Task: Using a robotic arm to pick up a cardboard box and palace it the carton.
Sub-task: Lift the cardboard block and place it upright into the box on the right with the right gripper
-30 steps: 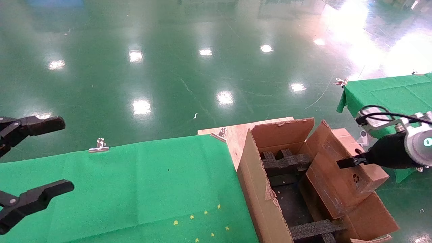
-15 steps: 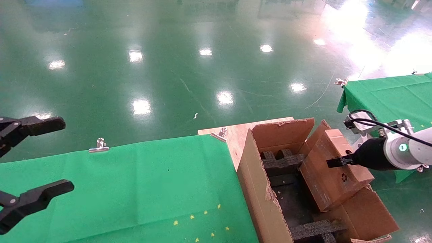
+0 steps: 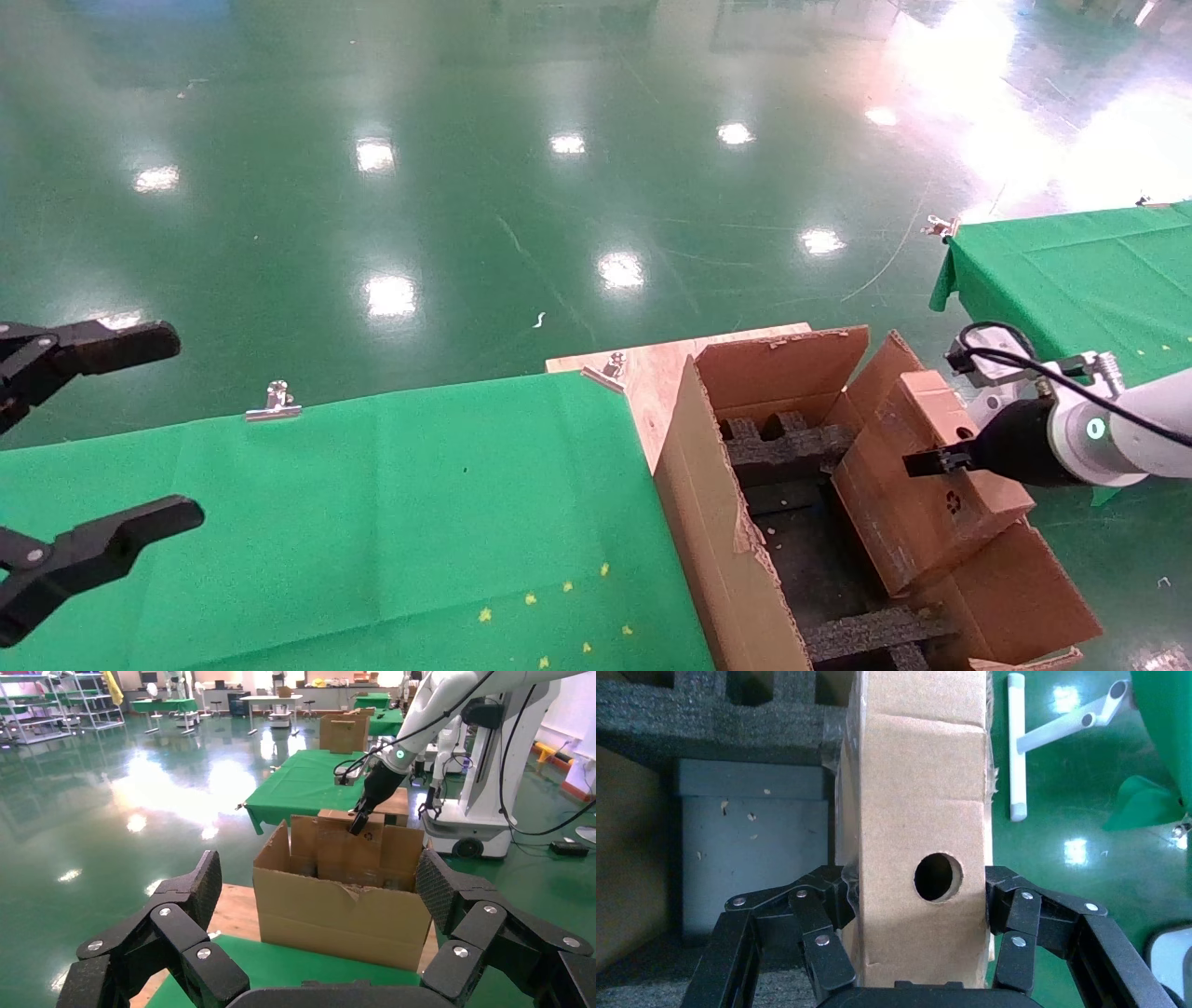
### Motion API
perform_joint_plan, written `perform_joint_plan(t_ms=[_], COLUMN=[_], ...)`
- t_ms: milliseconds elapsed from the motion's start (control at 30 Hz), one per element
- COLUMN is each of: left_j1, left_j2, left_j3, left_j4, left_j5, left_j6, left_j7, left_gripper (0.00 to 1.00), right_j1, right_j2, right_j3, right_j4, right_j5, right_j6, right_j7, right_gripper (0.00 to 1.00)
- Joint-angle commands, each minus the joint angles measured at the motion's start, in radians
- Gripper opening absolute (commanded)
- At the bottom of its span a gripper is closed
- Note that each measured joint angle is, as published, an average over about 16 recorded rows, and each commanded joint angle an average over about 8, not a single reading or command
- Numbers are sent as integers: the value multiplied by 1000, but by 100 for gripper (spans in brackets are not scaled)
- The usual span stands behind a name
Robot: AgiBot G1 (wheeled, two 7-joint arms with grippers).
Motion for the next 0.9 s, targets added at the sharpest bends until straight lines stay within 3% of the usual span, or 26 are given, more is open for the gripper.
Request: perform_joint_plan(t_ms=[33, 900], left_j1=[0, 0], left_j2=[0, 0], left_j3=[0, 0], left_j4=[0, 0], left_j5=[0, 0], left_j6=[0, 0], left_j7=[0, 0], left_gripper=[100, 100], right_j1=[-9, -162], right_j2=[-3, -120], right_j3=[-3, -56], right_j4=[0, -78], right_j5=[-7, -100], right_j6=[7, 93], right_j7=[13, 153], right_gripper=[0, 0])
